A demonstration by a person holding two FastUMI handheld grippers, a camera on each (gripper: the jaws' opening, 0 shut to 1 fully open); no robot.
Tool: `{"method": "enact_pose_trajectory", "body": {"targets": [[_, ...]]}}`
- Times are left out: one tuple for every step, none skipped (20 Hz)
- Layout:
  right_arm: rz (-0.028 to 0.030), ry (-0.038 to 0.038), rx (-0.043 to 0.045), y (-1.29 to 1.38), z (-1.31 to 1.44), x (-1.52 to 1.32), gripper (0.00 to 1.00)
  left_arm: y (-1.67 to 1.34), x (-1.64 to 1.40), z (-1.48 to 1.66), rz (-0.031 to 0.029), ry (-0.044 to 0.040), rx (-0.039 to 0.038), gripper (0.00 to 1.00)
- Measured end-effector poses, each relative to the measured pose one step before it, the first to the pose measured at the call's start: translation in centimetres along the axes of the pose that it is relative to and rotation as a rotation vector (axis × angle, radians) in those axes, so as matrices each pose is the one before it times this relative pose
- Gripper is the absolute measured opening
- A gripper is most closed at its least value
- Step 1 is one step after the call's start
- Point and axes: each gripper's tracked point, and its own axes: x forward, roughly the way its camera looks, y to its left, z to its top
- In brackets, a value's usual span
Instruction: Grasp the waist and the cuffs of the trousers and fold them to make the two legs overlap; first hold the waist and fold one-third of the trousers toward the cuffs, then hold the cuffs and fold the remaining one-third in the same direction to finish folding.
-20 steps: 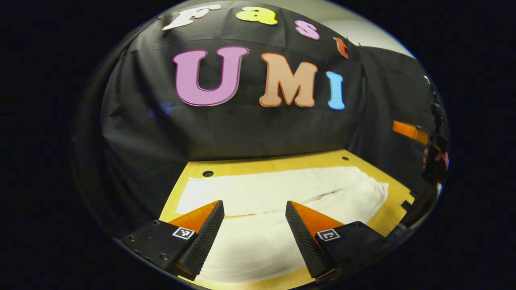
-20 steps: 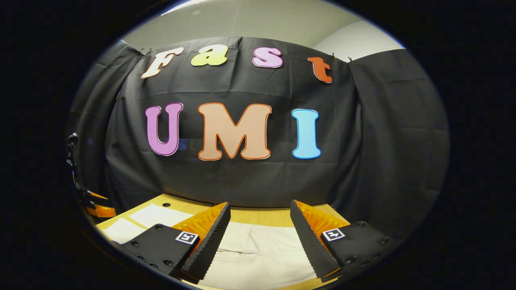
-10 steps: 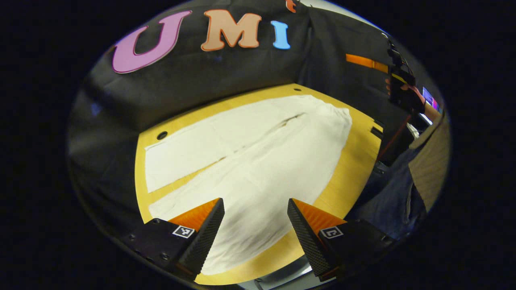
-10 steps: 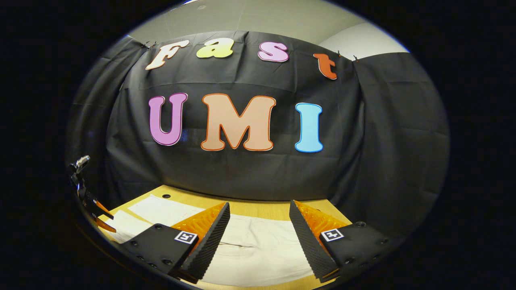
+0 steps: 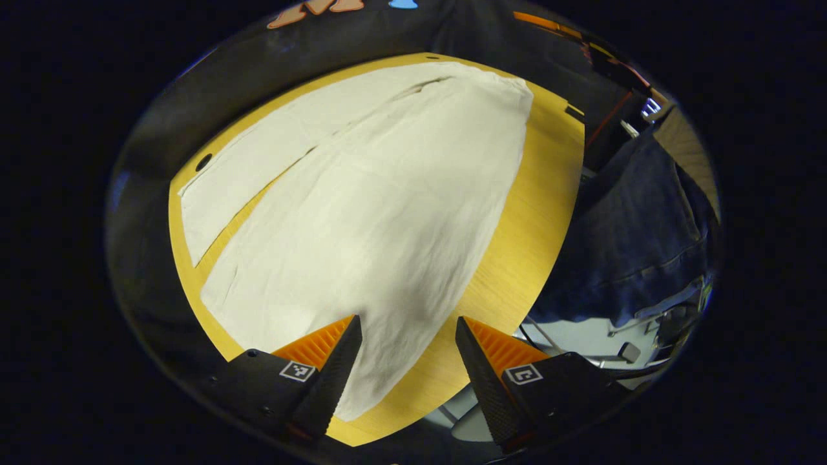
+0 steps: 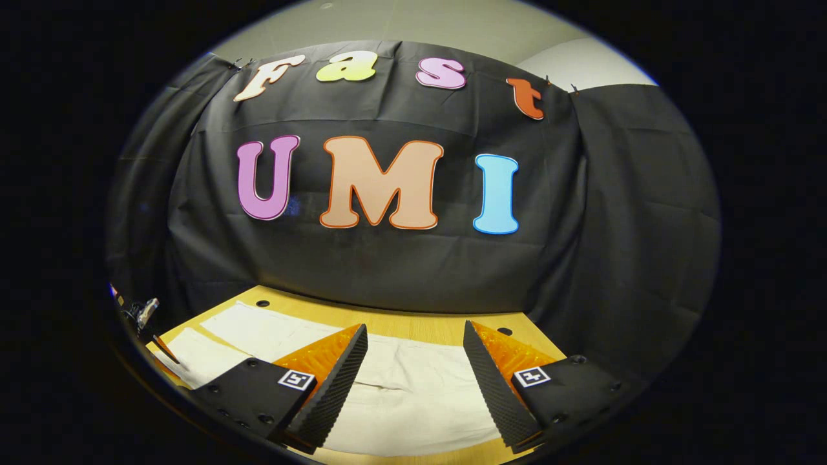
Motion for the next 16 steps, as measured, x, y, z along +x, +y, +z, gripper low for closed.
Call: {"method": "enact_pose_trajectory", "body": {"targets": [[0.00102, 0.00078, -0.00645, -0.047, -0.063, 0.184, 0.96, -0.024, 0.103, -0.428, -0.00437, 0.02063, 0.01741, 0.90], [0.00086, 0.00028, -0.00479, -0.051, -0.067, -0.022, 0.96, -0.182, 0.019, -0.431, -0.00654, 0.01699, 0.01032, 0.90], [0.00077, 0.00286, -0.00429, 0.039, -0.132, 0.116, 0.96, -0.160, 0.095, -0.442, -0.00535, 0.02072, 0.01195, 0.90], [-0.00134, 0.00424, -0.00698, -0.067, -0.228, 0.113, 0.96, 0.153, 0.081, -0.543, 0.00252, 0.02025, 0.01587, 0.89], [-0.00385, 0.00268, -0.00913, -0.158, -0.137, 0.092, 0.96, 0.071, 0.113, -0.406, 0.00197, 0.01602, 0.01806, 0.88], [-0.00228, 0.00177, -0.00698, -0.198, -0.235, -0.111, 0.96, 0.087, 0.286, -0.441, 0.00034, 0.01707, 0.01815, 0.88], [0.00161, 0.00290, -0.00335, -0.066, -0.071, 0.202, 0.97, 0.066, 0.150, -0.351, -0.00032, 0.01532, 0.01231, 0.86], [0.00119, 0.00359, -0.00351, -0.125, -0.147, -0.251, 0.98, -0.061, 0.146, -0.319, -0.00303, 0.01210, 0.01038, 0.86], [-0.00014, 0.00293, -0.00439, -0.107, -0.073, -0.022, 0.98, 0.139, 0.057, -0.158, 0.00399, 0.00971, 0.01334, 0.86], [-0.00177, 0.00191, -0.00383, -0.204, -0.086, 0.102, 0.98, 0.130, 0.012, -0.026, 0.00160, 0.00445, 0.01322, 0.86], [-0.00022, 0.00105, -0.00258, -0.127, -0.101, 0.018, 0.97, 0.043, 0.031, -0.034, 0.00040, 0.00492, 0.00585, 0.84], [0.00067, 0.00274, -0.00123, -0.060, -0.258, 0.076, 0.97, 0.095, -0.014, -0.104, 0.00272, 0.00565, 0.00715, 0.83], [0.00268, 0.00466, -0.00082, -0.020, -0.156, 0.086, 0.98, 0.133, 0.076, 0.120, 0.00968, 0.00580, 0.01448, 0.82], [0.00387, 0.00514, -0.00184, -0.009, -0.195, 0.085, 0.98, 0.024, 0.116, -0.094, 0.00319, 0.01068, 0.01586, 0.81], [0.00504, 0.00410, -0.00291, 0.071, -0.153, 0.124, 0.97, 0.119, 0.078, 0.181, -0.00026, -0.00428, 0.00293, 0.81], [0.00705, 0.00383, -0.00311, 0.017, -0.201, 0.018, 0.97, 0.022, 0.011, -0.193, -0.00119, 0.01014, -0.01070, 0.81]]}}
